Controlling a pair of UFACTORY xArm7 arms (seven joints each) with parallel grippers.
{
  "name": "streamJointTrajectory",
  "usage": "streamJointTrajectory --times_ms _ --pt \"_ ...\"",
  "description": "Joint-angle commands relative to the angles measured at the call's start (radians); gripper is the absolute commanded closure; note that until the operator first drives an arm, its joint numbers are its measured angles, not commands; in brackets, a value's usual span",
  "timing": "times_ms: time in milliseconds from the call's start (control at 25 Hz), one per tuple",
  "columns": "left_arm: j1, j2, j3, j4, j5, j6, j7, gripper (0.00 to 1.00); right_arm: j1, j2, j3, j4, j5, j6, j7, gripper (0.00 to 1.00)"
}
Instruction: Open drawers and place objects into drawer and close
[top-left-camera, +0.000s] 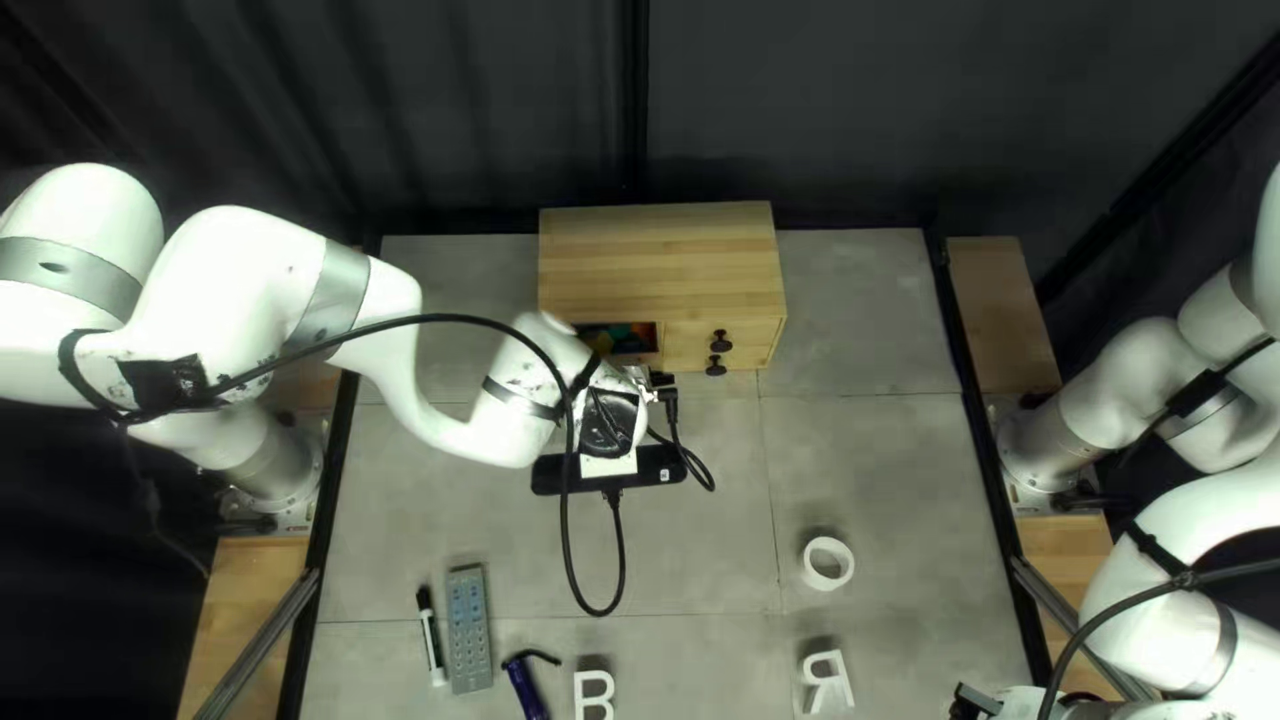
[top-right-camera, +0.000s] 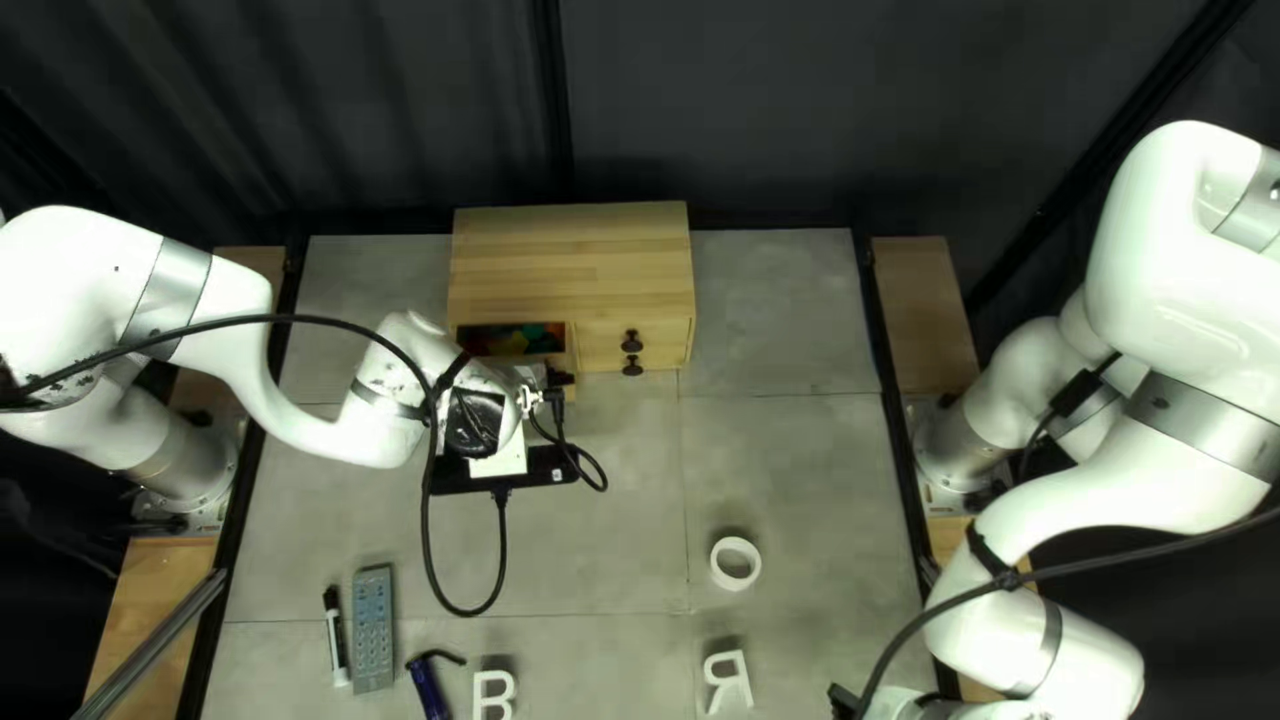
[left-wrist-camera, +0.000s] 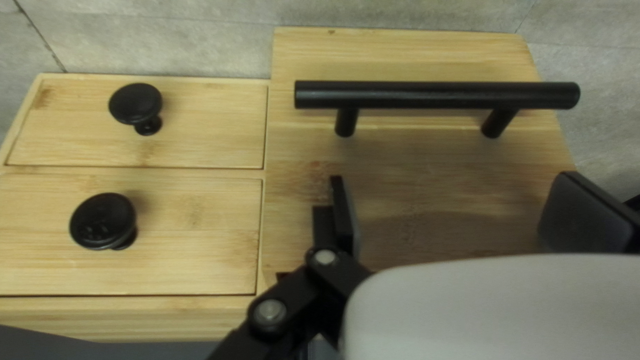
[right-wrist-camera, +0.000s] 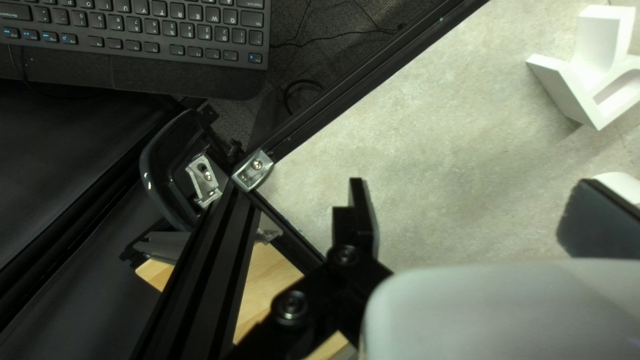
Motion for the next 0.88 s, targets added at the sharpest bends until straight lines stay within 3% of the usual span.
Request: streamJointTrajectory --times_ms 40,880 --pt "0.001 0.002 0.003 -0.004 0.011 -0.004 -0.005 0.0 0.0 0.0 0.0 0.0 0.0 0.0 0.0 0.0" --pt "0.013 0.015 0.018 -0.022 0.039 -0.028 -0.016 0.0 0.0 0.0 0.0 0.0 0.0 0.0 0.0 0.0"
